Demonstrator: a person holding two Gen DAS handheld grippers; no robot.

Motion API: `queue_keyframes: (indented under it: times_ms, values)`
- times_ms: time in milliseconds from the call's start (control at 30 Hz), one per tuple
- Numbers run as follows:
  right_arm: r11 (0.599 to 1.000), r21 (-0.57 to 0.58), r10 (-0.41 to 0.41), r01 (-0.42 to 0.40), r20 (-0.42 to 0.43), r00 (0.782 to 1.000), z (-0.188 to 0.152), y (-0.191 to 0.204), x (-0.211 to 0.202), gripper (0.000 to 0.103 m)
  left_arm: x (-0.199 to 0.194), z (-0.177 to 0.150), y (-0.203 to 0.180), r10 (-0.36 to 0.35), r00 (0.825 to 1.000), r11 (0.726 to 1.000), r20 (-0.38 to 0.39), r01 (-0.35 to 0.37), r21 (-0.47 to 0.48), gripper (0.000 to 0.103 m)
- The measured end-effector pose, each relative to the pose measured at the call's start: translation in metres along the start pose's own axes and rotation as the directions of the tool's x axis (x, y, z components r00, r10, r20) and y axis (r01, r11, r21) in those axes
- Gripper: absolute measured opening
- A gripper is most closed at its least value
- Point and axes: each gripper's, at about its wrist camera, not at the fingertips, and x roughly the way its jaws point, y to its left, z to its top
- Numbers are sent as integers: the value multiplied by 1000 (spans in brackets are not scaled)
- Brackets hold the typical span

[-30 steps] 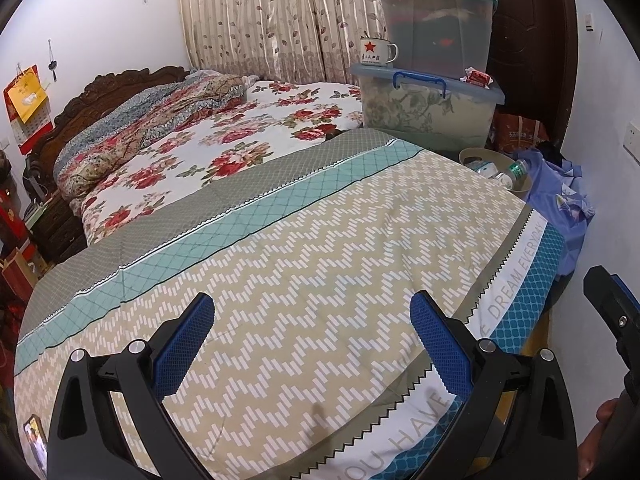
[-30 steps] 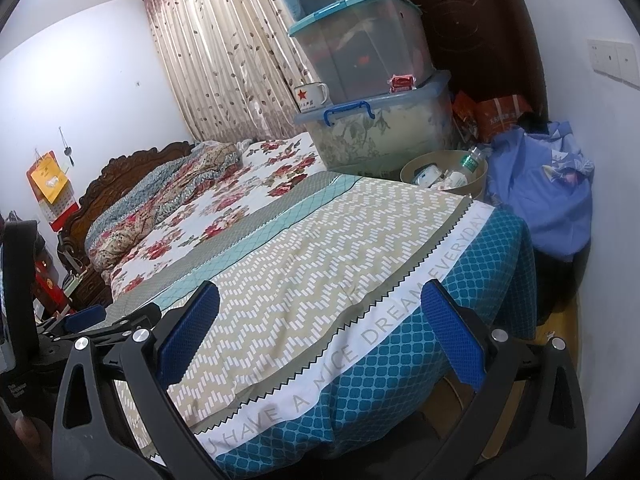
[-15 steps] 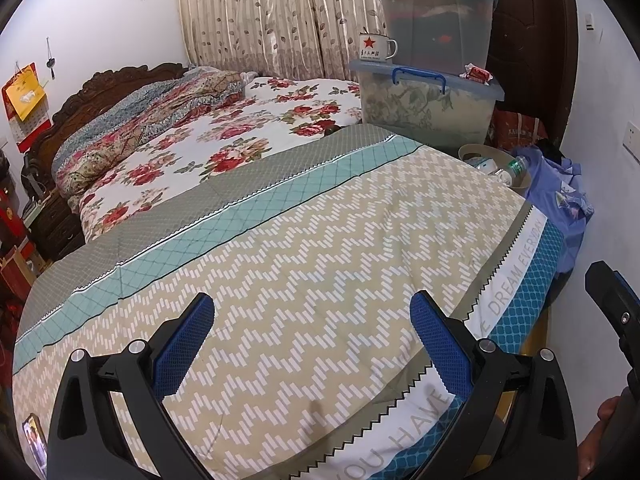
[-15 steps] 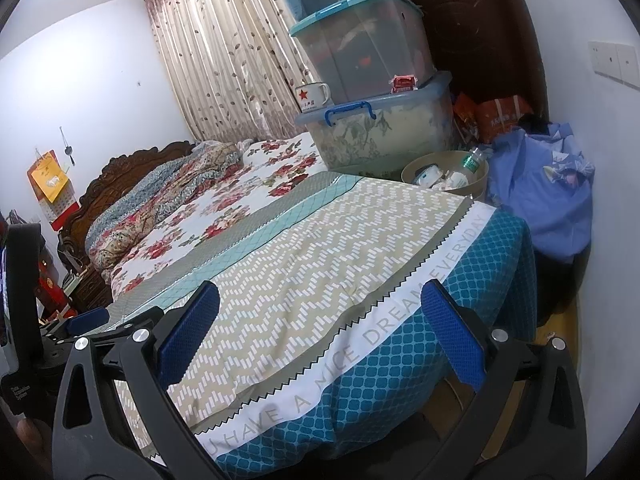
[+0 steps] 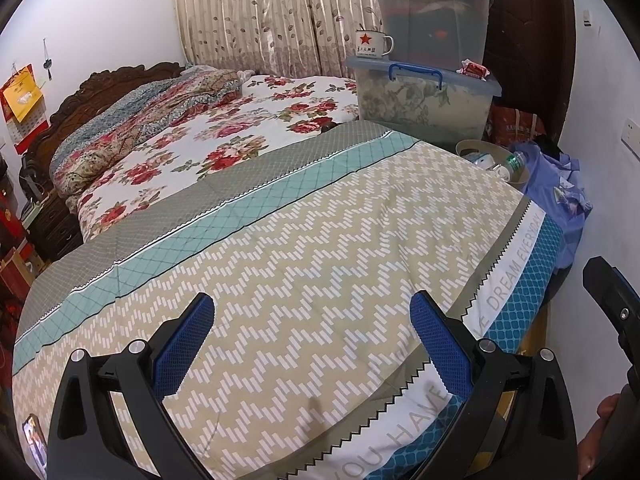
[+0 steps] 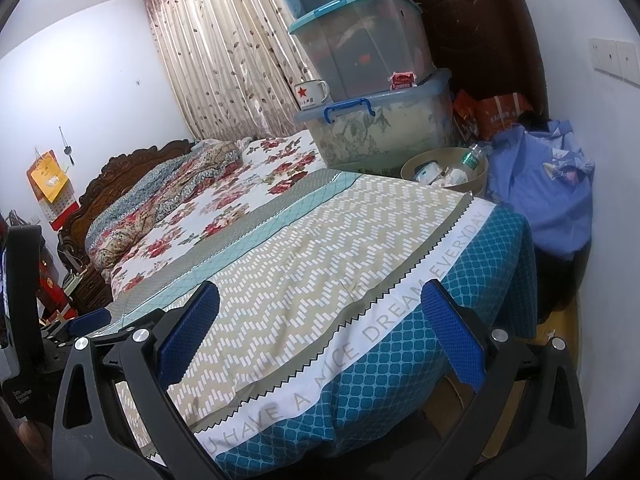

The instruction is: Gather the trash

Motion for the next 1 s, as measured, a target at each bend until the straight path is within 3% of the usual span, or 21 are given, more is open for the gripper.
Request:
queue_keyframes:
  times_ms: [1000]
  values:
    - [1000,0,0,0,-4,1000,-1,0,1,100,2,-3,-2,-6,1000,1000,-6,6,0,94]
